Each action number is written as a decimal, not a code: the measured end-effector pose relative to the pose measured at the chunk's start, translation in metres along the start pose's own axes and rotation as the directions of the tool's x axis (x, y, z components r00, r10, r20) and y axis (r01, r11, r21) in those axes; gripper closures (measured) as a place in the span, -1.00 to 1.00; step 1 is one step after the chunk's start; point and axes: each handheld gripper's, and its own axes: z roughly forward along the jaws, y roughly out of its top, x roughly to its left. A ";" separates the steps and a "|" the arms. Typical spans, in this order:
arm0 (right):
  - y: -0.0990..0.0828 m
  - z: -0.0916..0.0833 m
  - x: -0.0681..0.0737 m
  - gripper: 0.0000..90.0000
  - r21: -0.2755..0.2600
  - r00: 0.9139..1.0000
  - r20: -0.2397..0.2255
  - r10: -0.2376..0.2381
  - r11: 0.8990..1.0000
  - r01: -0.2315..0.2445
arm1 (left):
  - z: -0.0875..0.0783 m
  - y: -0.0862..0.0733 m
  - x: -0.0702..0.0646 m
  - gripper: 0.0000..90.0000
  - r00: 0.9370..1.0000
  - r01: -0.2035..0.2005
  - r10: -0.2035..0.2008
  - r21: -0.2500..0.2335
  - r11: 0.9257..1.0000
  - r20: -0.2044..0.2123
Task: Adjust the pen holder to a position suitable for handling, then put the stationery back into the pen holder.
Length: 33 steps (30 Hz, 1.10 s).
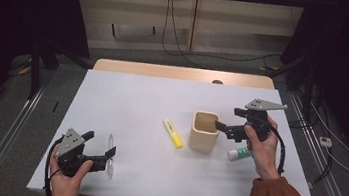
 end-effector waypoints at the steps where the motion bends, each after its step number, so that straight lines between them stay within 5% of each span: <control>1: 0.000 -0.002 0.000 -0.89 -0.007 1.000 -0.002 -0.005 1.000 0.005 | 0.000 0.000 0.000 -0.84 1.000 -0.003 0.003 0.000 1.000 0.001; 14: -0.012 -0.012 -0.006 -0.87 0.011 1.000 0.008 0.012 1.000 -0.012 | 0.002 0.001 -0.002 -0.84 1.000 -0.017 0.017 0.009 1.000 0.002; 22: -0.023 -0.022 -0.012 -0.76 0.004 0.999 -0.001 0.051 0.999 -0.051 | 0.001 0.000 0.001 -0.84 1.000 0.014 -0.014 0.009 1.000 0.018; 27: -0.036 -0.025 -0.013 -0.76 -0.045 0.996 0.050 0.077 0.996 -0.075 | 0.001 0.001 -0.004 -0.83 1.000 -0.001 0.001 0.006 1.000 0.009; 33: -0.050 -0.029 -0.012 -0.77 0.015 0.995 0.091 0.027 0.999 -0.028 | 0.000 0.000 -0.003 -0.83 1.000 0.001 -0.001 0.008 1.000 0.002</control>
